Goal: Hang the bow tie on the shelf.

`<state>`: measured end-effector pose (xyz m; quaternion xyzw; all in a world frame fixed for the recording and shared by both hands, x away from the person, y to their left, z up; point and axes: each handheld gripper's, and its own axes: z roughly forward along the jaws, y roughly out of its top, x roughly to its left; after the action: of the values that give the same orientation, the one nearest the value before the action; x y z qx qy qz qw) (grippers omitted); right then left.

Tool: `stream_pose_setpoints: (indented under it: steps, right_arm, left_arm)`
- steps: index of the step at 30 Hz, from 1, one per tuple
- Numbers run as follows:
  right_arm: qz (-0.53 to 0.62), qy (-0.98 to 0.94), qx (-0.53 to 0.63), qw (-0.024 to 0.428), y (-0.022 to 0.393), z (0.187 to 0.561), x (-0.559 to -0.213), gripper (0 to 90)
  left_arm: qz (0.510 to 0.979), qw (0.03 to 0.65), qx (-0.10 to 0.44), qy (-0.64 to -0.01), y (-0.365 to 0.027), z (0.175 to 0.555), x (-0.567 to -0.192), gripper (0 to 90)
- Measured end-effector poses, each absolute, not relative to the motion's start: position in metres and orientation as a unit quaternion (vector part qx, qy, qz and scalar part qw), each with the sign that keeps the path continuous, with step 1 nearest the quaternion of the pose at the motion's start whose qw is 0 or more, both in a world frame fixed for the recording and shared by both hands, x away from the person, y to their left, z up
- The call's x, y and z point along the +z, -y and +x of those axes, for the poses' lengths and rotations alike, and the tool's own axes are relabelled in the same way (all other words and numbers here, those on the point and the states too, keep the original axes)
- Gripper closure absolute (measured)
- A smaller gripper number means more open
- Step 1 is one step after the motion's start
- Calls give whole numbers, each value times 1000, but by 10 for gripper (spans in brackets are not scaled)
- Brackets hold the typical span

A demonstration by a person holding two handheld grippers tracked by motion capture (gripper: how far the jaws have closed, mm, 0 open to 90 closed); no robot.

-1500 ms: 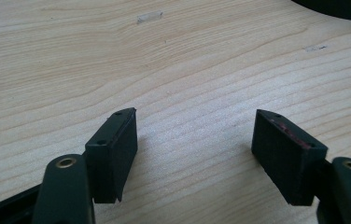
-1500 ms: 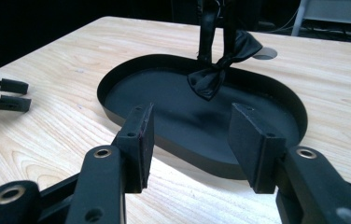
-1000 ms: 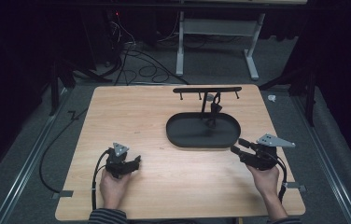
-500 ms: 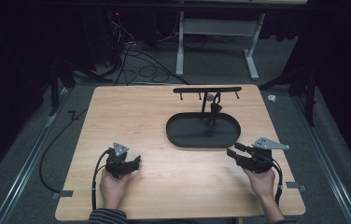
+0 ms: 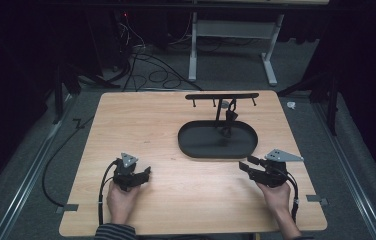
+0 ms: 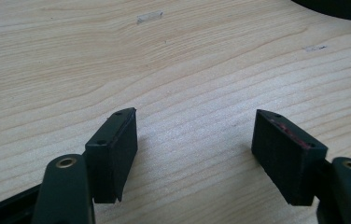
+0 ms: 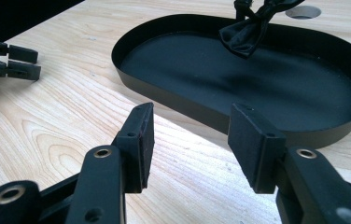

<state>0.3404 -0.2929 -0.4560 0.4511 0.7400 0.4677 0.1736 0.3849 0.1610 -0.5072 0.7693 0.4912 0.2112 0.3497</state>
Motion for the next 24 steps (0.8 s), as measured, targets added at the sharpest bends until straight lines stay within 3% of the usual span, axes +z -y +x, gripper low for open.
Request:
stream_pose_setpoints:
  steps: [24]
  right_arm:
    - [454, -747, 459, 158, 283, 343, -472, 523]
  left_arm:
    - [769, 350, 211, -491, -161, 385, -507, 317]
